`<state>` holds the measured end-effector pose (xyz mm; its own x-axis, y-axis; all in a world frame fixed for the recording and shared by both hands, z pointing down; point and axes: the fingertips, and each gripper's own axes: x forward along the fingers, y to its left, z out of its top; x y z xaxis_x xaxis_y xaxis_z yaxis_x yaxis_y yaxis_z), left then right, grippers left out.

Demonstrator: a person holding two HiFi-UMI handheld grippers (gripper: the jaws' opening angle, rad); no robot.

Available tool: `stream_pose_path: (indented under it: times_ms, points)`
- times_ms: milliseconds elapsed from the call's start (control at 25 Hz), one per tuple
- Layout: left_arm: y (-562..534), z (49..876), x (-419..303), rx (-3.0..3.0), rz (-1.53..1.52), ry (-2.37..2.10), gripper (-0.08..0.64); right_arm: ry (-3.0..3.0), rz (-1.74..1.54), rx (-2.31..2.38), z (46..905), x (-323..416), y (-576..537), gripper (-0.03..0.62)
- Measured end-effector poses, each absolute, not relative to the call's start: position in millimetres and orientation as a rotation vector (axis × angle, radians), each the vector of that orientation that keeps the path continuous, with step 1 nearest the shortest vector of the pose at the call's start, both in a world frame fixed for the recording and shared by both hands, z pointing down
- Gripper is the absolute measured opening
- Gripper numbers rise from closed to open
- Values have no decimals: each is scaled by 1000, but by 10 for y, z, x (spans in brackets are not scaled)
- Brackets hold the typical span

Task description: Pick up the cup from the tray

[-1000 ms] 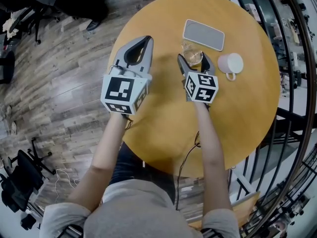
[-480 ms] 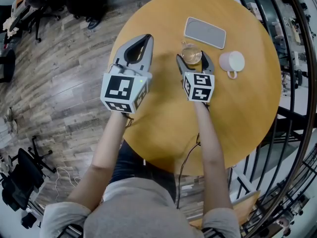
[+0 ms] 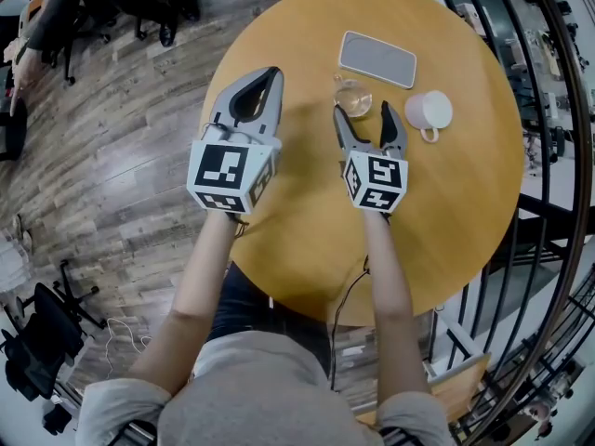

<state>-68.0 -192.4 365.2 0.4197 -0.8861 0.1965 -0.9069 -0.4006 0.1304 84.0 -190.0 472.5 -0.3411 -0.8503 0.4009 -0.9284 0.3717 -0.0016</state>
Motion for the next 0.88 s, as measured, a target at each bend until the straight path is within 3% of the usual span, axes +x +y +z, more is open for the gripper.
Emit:
stream_pose_path:
  times_ms: [320, 360, 400, 880]
  points:
    - [-1816, 3468, -468, 2496, 94, -1544, 5, -2435, 326, 1784, 3885, 1047, -1599, 311]
    - [-1790, 3454, -423, 2502, 94, -1535, 6, -2415, 321, 1822, 3840, 1103, -1571, 124]
    - [-1759, 3441, -378, 2508, 95, -1525, 6, -2400, 322, 1848, 3808, 1149, -1541, 5]
    - [-1405, 3285, -27, 2580, 98, -1448, 6, -2317, 299, 1976, 3511, 1434, -1214, 5]
